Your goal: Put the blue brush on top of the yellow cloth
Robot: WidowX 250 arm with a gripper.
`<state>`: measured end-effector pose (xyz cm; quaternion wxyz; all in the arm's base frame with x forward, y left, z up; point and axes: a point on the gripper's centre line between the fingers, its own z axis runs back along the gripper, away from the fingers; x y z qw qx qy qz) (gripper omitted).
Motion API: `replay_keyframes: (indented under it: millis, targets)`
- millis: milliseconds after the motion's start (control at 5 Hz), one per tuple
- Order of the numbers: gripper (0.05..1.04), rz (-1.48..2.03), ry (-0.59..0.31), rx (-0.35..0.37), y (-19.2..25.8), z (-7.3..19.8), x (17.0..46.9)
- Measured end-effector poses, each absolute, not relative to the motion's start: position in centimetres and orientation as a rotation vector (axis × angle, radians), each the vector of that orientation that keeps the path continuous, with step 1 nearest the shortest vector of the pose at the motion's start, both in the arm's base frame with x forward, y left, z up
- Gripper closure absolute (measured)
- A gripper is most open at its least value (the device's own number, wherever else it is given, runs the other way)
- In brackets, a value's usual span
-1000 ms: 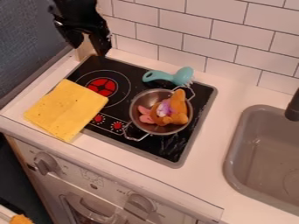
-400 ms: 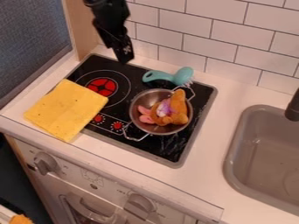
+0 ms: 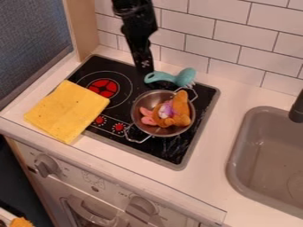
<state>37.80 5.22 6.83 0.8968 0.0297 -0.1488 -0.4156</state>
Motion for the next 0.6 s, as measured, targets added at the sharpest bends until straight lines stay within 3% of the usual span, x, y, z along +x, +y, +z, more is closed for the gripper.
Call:
replay_keyframes:
  millis: [600]
  targets:
    - [0.083,-1.02,-0.254,0.067,4.9,3.3,39.8]
